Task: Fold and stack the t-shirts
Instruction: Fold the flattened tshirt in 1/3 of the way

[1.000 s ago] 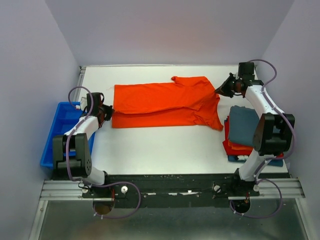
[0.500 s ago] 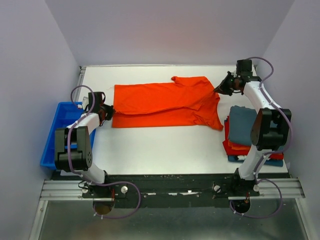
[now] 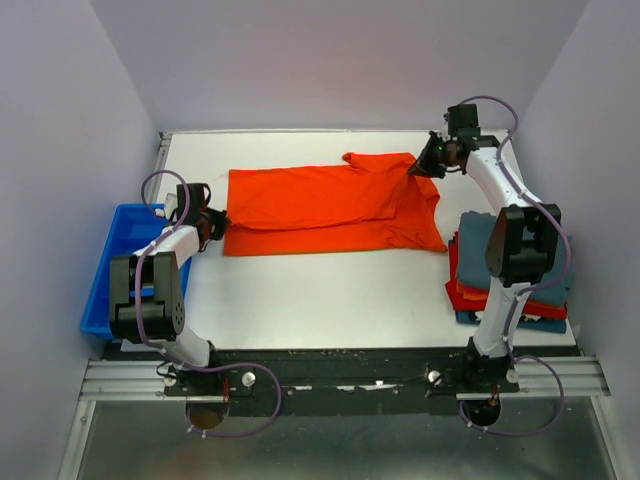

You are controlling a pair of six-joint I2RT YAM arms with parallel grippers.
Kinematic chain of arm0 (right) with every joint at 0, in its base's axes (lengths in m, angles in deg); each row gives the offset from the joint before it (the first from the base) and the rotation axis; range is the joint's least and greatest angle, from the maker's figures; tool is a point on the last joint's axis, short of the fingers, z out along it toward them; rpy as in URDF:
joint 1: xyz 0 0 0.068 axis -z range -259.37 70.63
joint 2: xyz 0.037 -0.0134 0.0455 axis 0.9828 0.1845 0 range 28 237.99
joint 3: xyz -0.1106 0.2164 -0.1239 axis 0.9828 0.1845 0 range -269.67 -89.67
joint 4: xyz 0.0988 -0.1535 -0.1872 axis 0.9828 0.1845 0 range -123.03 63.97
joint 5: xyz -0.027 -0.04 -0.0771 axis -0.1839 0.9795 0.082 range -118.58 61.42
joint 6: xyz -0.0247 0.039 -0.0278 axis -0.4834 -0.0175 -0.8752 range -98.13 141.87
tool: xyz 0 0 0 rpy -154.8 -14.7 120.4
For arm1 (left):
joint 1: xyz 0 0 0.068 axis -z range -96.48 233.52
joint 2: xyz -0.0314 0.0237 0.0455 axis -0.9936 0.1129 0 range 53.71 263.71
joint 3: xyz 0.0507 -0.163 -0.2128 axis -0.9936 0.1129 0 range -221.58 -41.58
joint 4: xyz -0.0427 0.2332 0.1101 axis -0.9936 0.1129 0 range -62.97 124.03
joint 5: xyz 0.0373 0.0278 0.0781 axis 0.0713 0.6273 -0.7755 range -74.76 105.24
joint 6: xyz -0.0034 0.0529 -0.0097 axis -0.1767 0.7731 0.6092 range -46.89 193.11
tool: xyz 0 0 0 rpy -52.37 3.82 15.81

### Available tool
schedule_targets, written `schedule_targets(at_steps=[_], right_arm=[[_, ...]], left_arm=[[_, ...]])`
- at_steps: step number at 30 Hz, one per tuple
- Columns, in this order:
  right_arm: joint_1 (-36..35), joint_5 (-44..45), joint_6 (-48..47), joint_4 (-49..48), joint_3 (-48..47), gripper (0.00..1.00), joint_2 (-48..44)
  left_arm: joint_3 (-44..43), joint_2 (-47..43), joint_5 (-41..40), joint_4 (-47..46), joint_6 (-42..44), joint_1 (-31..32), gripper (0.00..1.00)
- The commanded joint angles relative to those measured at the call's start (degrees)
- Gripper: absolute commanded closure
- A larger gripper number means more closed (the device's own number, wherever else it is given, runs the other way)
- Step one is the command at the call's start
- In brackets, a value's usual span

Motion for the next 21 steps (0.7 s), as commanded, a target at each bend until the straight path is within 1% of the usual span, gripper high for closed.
schedule_targets(at_steps=[1, 8, 12, 15, 21], right_arm=[[-1.06, 0.40, -2.57, 3.47, -4.00, 0.99, 3.35], [-1.94, -1.53, -3.72, 4.44, -7.70, 0.99, 6.17], [-2.21, -2.67, -4.51, 4.26, -8.75, 0.99, 6.09], [-2.38, -3.20, -5.30, 6.01, -10.77, 0.99, 6.35], [-2.56, -3.20, -5.92, 6.37, -11.22, 0.99, 5.30]], left_arm=[[-0.75, -0.28, -1.87, 0.67, -0.54, 0.01, 1.00], [-0.66, -0.72, -2.40, 1.20, -0.36, 0.01, 1.00], [-0.49, -1.07, -3.01, 1.81, -0.19, 0.01, 1.00], [-0.40, -1.42, -3.63, 2.07, -0.01, -0.08, 1.00], [-0.40, -1.25, -3.37, 2.08, 0.08, -0.08, 1.00]])
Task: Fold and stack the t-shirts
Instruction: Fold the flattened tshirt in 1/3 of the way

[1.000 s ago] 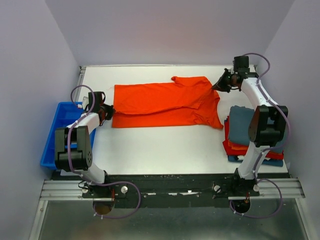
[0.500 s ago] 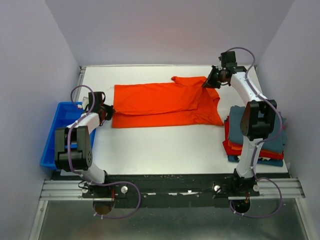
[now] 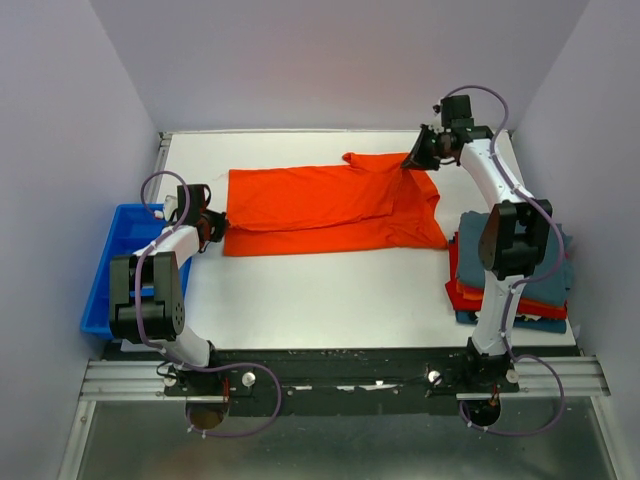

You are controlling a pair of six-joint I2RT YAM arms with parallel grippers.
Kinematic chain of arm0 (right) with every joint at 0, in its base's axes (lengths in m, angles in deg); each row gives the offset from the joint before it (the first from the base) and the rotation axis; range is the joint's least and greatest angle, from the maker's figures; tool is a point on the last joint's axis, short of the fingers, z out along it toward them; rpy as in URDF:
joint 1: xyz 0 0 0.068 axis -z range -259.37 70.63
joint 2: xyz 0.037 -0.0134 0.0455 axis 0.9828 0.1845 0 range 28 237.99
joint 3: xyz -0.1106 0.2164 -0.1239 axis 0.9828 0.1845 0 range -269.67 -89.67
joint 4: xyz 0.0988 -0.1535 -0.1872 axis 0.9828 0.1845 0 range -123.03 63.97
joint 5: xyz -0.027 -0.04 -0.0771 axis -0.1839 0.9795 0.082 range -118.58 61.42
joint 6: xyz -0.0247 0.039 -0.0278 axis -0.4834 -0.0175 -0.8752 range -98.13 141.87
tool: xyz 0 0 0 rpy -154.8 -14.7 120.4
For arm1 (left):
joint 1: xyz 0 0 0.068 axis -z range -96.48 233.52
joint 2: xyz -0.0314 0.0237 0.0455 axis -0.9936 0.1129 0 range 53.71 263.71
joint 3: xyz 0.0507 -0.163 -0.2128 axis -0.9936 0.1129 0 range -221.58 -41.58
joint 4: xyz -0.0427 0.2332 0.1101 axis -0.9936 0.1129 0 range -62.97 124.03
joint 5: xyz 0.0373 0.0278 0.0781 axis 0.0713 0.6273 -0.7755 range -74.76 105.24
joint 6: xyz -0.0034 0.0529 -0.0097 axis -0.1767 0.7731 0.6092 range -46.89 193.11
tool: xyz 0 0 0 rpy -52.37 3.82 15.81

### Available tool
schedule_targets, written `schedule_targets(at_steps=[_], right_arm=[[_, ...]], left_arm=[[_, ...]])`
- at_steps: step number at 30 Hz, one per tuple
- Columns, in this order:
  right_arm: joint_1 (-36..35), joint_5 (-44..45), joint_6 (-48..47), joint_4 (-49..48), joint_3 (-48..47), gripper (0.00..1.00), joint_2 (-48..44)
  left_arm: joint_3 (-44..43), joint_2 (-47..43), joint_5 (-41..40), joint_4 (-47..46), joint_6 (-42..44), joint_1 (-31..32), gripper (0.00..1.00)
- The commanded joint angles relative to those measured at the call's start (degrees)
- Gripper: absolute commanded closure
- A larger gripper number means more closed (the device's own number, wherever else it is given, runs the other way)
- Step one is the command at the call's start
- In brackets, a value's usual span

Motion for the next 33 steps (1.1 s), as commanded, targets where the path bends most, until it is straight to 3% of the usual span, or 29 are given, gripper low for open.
schedule_targets(at_steps=[1, 17, 33], right_arm=[[-0.35, -1.52, -1.74, 2.06, -1.88, 0.99, 0.07], [-1.05, -1.17, -1.66, 5.40, -9.97, 0.99, 5.96], [-0.88, 7.97, 0.10, 5.32, -7.78, 0.99, 4.56]], left_arm=[[-0.40, -1.29, -1.86, 0.63, 0.06, -0.08, 1.00], [-1.71, -0.50, -2.65, 1.25, 0.06, -0.08, 1.00], [-6.11, 4.24, -1.60, 2.39, 0.15, -0.08, 1.00]])
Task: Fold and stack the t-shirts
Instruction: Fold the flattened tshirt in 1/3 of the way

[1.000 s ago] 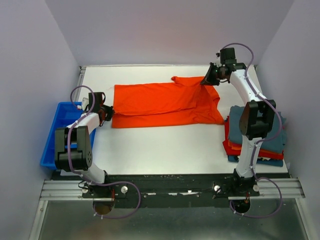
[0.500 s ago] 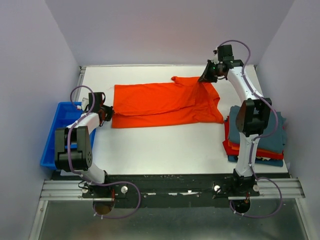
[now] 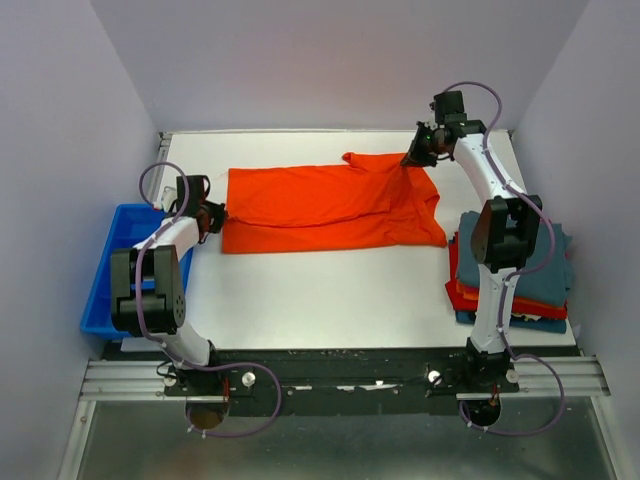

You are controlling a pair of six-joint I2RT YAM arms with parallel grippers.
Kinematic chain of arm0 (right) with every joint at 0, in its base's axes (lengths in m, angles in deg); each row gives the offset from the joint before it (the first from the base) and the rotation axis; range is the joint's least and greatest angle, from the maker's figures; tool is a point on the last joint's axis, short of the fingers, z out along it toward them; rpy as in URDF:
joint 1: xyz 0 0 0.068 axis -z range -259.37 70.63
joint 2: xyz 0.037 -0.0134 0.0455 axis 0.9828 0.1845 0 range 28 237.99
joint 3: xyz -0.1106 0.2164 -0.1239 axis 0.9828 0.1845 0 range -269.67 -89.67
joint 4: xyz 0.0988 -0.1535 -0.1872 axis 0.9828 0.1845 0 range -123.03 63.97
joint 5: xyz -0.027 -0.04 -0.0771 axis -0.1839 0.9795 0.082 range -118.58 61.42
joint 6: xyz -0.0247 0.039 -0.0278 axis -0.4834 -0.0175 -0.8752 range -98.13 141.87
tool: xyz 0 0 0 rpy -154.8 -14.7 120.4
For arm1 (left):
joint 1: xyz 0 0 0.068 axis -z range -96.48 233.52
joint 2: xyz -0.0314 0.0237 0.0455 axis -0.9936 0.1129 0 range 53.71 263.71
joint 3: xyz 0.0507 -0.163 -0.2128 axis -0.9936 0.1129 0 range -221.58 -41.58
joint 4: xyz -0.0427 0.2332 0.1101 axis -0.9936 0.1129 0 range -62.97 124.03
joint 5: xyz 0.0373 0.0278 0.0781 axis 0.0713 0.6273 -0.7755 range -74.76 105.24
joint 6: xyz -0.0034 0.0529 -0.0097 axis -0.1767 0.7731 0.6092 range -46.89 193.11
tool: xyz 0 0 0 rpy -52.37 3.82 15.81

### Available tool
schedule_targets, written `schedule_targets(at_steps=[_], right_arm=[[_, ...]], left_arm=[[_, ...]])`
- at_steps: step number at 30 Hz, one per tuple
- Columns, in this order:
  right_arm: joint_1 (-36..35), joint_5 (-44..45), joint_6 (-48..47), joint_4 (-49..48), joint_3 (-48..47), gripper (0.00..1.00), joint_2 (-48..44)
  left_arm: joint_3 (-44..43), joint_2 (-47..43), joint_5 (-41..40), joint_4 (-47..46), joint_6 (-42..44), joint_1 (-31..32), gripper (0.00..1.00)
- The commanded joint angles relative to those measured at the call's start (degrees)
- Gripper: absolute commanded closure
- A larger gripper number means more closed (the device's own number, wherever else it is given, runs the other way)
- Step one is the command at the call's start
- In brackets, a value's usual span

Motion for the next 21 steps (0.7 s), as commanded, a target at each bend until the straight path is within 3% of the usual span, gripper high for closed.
schedule_targets(at_steps=[1, 6, 9, 16, 17, 19, 21], right_arm=[[0.06, 4.00, 0.69, 1.23, 0.20, 0.99, -1.06], [0.15, 4.26, 0.69, 1.23, 0.20, 0.99, -1.06], [0.15, 5.75, 1.22, 1.06, 0.90, 0.99, -1.59], [0.59, 7.17, 2.28, -0.88, 3.02, 0.96, -3.70], [0.59, 6.29, 2.19, -0.44, 2.49, 0.91, -3.35], [0.59, 5.15, 2.01, 0.09, 1.70, 0.63, -2.56], [0.59, 4.70, 2.10, -1.75, 3.97, 0.53, -3.61]], left_arm=[[-1.89, 2.87, -0.37, 1.15, 0.12, -0.08, 1.00], [-2.51, 4.19, -0.02, 1.23, 0.30, -0.08, 1.00], [-3.47, 4.02, 0.24, 1.93, 2.05, -0.08, 0.88], [-4.35, 1.29, -1.69, 2.90, 3.90, 0.01, 0.74], [-4.62, 1.38, -1.60, 2.90, 4.25, 0.01, 0.66], [-5.49, 1.73, -0.90, 3.43, 5.57, 0.01, 0.51], [-6.64, 1.82, -1.16, 5.01, 6.36, 0.10, 0.36]])
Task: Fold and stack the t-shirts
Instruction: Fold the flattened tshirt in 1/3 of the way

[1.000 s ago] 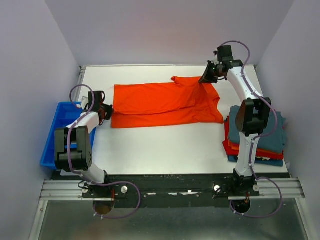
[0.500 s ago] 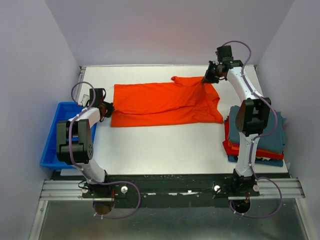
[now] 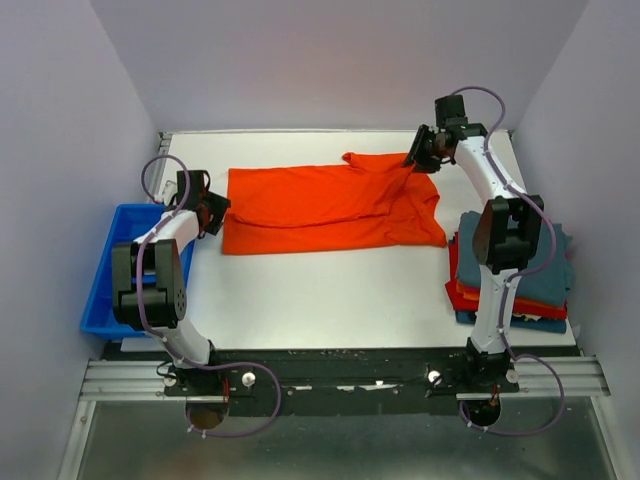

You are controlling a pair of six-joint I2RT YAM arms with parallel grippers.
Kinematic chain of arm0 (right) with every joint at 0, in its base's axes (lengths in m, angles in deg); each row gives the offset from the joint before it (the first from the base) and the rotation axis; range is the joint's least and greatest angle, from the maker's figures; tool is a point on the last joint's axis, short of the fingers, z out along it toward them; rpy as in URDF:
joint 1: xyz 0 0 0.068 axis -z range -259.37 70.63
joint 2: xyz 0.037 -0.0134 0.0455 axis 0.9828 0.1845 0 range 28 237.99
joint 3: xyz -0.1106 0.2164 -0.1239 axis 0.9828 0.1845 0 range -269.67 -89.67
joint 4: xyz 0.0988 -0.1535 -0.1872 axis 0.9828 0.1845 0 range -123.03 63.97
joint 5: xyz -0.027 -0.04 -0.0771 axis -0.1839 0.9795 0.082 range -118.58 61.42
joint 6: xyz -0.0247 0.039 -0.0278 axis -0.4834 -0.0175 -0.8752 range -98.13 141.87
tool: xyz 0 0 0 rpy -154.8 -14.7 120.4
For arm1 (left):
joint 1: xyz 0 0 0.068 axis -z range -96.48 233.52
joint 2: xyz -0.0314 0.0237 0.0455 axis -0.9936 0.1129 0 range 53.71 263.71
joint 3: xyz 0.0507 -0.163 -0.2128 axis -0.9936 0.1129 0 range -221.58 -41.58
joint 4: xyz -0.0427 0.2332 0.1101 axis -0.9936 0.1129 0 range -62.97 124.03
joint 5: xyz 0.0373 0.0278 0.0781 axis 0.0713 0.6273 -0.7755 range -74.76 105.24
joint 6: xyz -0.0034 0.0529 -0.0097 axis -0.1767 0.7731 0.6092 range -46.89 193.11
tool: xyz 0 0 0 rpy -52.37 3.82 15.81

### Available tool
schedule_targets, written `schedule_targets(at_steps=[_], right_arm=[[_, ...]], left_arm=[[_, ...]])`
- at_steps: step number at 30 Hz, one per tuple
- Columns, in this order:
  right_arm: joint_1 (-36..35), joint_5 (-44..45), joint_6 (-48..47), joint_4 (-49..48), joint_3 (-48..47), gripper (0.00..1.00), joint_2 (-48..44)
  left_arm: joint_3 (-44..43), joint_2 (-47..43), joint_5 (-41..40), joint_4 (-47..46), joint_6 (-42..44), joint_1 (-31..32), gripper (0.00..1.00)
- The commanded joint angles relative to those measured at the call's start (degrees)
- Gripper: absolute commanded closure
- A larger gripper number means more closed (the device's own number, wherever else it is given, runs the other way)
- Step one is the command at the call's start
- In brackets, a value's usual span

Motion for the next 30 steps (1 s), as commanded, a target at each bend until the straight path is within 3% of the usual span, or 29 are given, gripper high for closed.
schedule_targets(at_steps=[1, 7, 12, 19, 30], right_arm=[[0.41, -0.37, 0.28, -2.47, 2.45, 0.50, -3.67], [0.33, 1.56, 2.39, -4.15, 9.20, 0.52, -10.35], [-0.46, 5.68, 11.17, -17.67, 32.91, 0.63, -25.10], [-1.17, 13.86, 17.51, -20.32, 49.99, 0.66, -37.24], [-1.17, 13.26, 20.33, -31.74, 64.59, 0.68, -45.60]], left_arm=[[-3.10, -1.48, -1.12, 2.54, 3.24, 0.10, 0.33], [-2.58, -4.90, -2.61, 4.03, 3.51, 1.23, 0.29], [3.30, -12.02, -10.15, 5.97, -0.18, 9.14, 0.34], [18.05, -21.34, -13.33, 2.30, -8.36, 12.31, 0.42], [21.59, -20.12, -18.43, 3.16, -13.80, 11.97, 0.43]])
